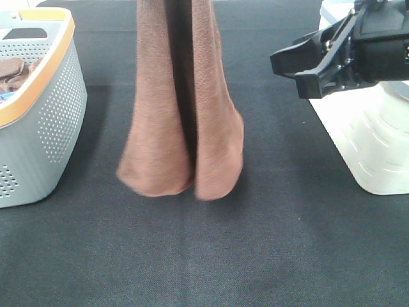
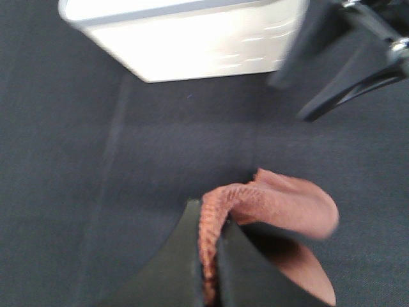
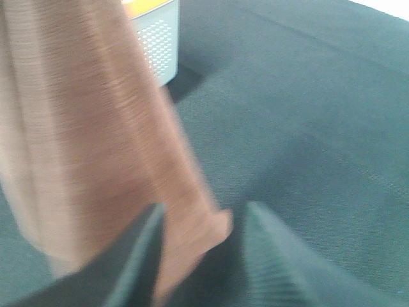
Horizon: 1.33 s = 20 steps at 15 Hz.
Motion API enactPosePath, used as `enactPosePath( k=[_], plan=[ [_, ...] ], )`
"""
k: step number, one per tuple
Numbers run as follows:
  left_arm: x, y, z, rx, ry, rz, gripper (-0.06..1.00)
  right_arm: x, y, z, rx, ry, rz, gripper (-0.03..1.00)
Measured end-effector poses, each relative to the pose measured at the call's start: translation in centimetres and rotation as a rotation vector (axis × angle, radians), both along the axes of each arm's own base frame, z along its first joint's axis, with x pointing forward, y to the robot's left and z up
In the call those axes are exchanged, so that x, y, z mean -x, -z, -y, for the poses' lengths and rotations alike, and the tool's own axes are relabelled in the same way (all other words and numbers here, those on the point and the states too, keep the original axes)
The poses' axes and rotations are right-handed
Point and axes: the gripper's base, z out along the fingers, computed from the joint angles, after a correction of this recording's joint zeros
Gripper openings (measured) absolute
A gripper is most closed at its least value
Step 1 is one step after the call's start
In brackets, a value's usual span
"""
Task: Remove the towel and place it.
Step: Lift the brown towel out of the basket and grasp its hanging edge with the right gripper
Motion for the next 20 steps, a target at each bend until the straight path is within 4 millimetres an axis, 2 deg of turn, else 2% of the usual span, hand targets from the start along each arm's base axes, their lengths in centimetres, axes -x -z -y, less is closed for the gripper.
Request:
enactPosePath(
  k=[5, 8, 13, 15, 17, 18, 20],
  plan=[
    [1.3, -0.9, 1.1, 0.101, 0.209, 0.035, 0.00, 0.3, 0.1, -0.2, -0.005, -0.032, -0.018, 0.54],
    [1.5, -1.1, 1.3, 0.118, 0.258, 0.057, 0.00, 0.9, 0.2, -0.6, -0.018, -0.103, -0.065, 0.60],
    [2.0, -1.5, 1.7, 0.183, 0.314, 0.050, 0.00, 0.7, 1.2, -1.1, -0.013, -0.141, -0.125, 0.61],
    [2.1, -1.6, 1.7, 0.189, 0.318, 0.050, 0.00, 0.8, 1.3, -1.2, -0.016, -0.162, -0.140, 0.57],
    [2.1, -1.6, 1.7, 0.189, 0.318, 0.049, 0.00, 1.0, 1.2, -1.4, -0.019, -0.188, -0.149, 0.48],
    [2.1, -1.6, 1.7, 0.189, 0.318, 0.049, 0.00, 1.0, 1.2, -1.4, -0.019, -0.188, -0.149, 0.48],
    [2.1, -1.6, 1.7, 0.194, 0.318, 0.049, 0.00, 1.3, 1.2, -1.5, -0.020, -0.226, -0.163, 0.32]
  ],
)
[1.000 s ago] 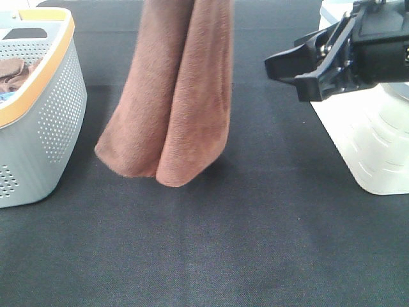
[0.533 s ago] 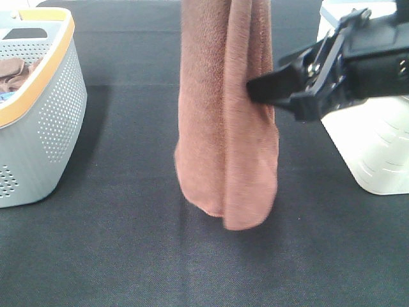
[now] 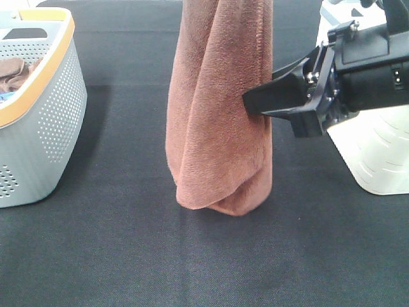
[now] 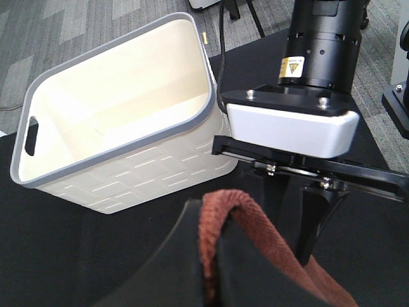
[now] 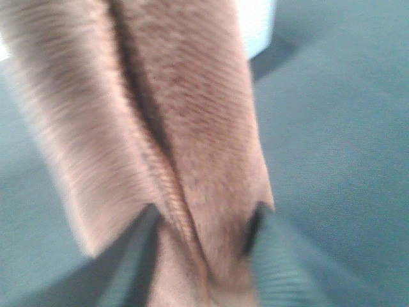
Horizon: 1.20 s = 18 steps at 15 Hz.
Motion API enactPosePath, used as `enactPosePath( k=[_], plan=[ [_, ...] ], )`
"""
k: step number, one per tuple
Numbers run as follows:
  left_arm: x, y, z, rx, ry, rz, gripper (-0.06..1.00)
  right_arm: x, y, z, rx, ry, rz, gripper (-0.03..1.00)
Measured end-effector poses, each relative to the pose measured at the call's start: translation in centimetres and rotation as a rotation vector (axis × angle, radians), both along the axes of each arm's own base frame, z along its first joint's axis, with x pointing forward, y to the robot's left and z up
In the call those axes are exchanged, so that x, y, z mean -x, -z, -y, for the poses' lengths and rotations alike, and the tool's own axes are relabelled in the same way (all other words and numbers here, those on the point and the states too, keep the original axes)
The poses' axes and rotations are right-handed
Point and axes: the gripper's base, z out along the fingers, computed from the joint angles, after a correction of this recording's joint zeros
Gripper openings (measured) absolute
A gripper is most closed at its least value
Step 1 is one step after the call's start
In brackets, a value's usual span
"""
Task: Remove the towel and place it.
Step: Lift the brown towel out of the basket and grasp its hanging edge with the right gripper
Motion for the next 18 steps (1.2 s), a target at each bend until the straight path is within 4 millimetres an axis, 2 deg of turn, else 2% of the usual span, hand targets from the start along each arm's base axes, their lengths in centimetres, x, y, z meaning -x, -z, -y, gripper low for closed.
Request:
enactPosePath(
  k=[3, 7, 8, 10, 14, 18],
  plan=[
    [-0.2, -0.2, 0.1, 0.024, -0.018, 0.014, 0.00, 0.0, 0.0, 0.0, -0.001, -0.006, -0.002, 0.27],
    [-0.2, -0.2, 0.1, 0.019, -0.019, 0.015, 0.00, 0.7, -0.2, 0.0, 0.010, -0.045, -0.023, 0.60],
    [-0.2, -0.2, 0.1, 0.019, -0.018, 0.015, 0.00, 1.2, 0.0, -0.1, 0.017, -0.090, -0.055, 0.61],
    [-0.2, -0.2, 0.1, 0.019, -0.018, 0.015, 0.00, 1.6, 0.1, -0.1, 0.024, -0.121, -0.086, 0.60],
    [-0.2, -0.2, 0.1, 0.019, -0.018, 0.015, 0.00, 2.3, 0.3, -0.2, 0.036, -0.173, -0.141, 0.49],
    [-0.3, -0.2, 0.0, 0.016, -0.026, 0.023, 0.00, 3.6, 0.9, 0.1, 0.090, -0.234, -0.296, 0.47]
  ],
)
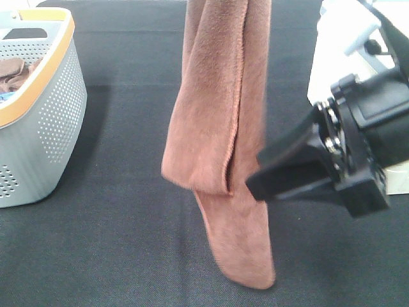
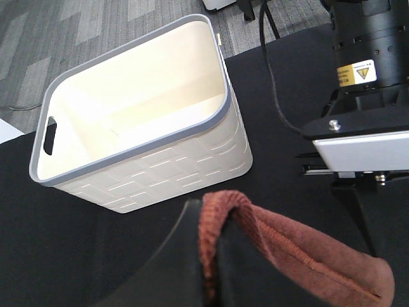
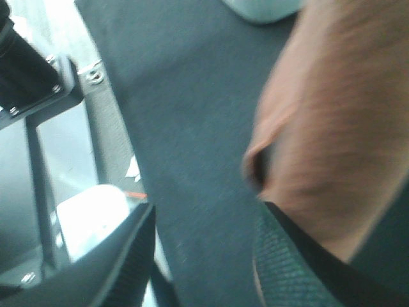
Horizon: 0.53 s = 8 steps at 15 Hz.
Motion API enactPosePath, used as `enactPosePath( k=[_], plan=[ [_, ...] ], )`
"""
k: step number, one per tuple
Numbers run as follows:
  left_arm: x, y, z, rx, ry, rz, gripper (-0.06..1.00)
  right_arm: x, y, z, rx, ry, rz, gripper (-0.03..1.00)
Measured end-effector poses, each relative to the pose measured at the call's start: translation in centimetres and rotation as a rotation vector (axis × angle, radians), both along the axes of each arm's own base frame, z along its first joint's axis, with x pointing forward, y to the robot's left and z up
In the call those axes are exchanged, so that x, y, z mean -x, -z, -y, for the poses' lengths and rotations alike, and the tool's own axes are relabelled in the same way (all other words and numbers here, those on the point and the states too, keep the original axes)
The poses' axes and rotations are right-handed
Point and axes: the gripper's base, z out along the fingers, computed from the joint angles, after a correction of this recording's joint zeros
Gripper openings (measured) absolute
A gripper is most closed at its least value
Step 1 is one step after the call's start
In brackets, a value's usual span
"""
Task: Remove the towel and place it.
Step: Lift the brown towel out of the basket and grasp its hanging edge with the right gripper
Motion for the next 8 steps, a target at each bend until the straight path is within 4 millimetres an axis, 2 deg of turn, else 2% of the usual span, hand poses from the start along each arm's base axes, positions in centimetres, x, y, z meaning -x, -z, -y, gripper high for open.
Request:
enactPosePath(
  k=[8],
  plan=[
    [-0.03, -0.02, 0.00, 0.002, -0.003, 0.003, 0.00, -0.23, -0.09, -0.06, -0.014, 0.038, -0.004, 0.47]
  ],
)
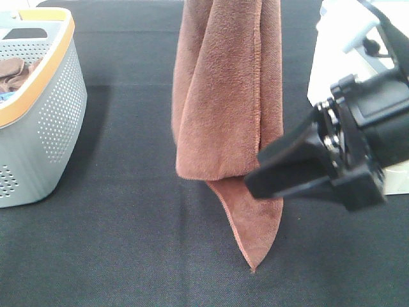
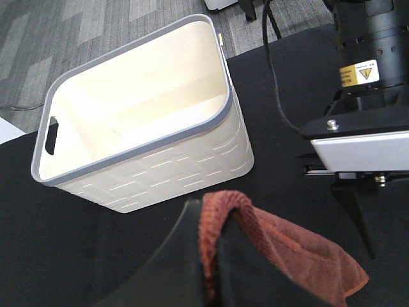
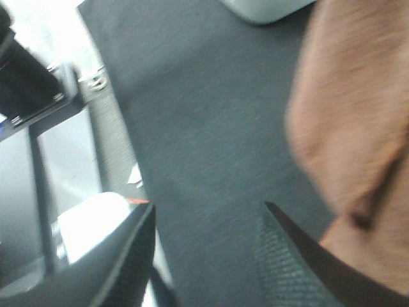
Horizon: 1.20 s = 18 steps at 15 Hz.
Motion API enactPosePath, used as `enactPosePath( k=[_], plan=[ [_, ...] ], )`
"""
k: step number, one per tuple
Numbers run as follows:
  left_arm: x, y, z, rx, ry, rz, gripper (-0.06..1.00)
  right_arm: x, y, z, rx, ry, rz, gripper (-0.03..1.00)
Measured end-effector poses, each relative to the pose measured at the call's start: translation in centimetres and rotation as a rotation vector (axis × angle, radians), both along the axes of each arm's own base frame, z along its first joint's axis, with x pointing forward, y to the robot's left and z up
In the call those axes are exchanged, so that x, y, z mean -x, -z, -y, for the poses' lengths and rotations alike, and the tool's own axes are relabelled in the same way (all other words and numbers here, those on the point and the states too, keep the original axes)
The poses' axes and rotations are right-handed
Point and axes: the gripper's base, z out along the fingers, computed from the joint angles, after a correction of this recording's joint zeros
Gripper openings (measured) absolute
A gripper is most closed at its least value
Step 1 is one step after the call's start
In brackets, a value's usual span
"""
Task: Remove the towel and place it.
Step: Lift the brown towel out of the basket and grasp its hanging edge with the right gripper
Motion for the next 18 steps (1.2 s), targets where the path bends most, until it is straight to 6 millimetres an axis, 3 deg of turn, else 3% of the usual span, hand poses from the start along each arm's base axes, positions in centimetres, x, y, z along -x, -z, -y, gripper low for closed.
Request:
enactPosePath(
  k=[5, 14, 18],
  plan=[
    [0.0, 0.0, 0.0, 0.000, 0.000, 0.000, 0.00, -1.1, 1.0, -0.5, -0.011, 0.047, -0.042, 0.50],
    [-0.1, -0.1, 0.1, 0.018, -0.006, 0.003, 0.00, -2.3, 0.1, -1.2, -0.148, 0.128, 0.012, 0.49],
    [-0.3, -0.4, 0.1, 0.040, -0.026, 0.020, 0.00, -2.8, 1.9, -1.8, -0.129, 0.092, -0.083, 0.46]
  ],
)
